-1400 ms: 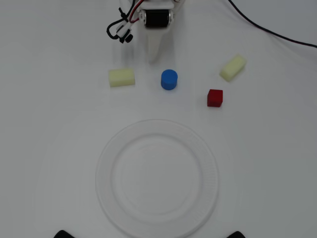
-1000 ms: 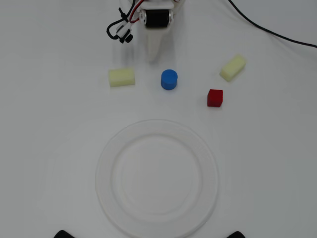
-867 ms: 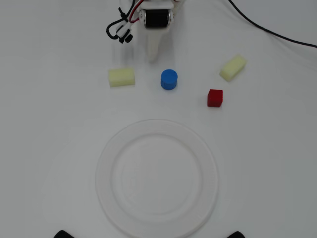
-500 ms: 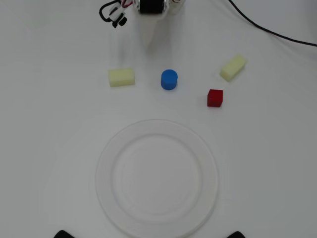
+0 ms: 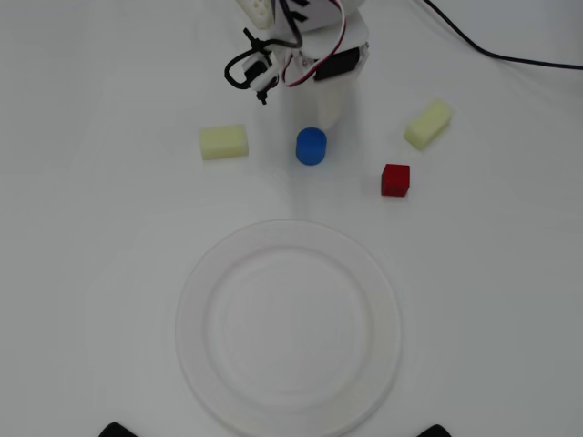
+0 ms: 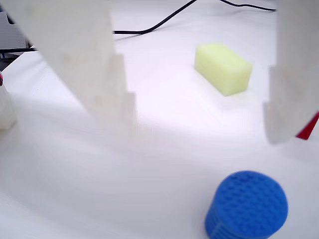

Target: Grasp a blue block and put it in the dish.

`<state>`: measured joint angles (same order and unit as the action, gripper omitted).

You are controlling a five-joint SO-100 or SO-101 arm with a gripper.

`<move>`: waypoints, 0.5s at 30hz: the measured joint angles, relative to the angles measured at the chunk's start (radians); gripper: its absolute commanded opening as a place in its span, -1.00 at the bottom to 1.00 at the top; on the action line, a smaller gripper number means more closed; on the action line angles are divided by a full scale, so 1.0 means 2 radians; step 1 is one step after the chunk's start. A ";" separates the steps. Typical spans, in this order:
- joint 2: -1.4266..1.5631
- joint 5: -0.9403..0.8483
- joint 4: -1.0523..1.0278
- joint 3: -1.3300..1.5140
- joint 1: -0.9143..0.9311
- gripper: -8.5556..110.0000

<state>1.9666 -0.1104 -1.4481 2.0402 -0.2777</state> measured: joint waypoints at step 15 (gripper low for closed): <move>-0.130 0.005 0.117 0.008 0.005 -0.34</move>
<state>1.7073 -0.0997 -1.2149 2.0555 -0.2684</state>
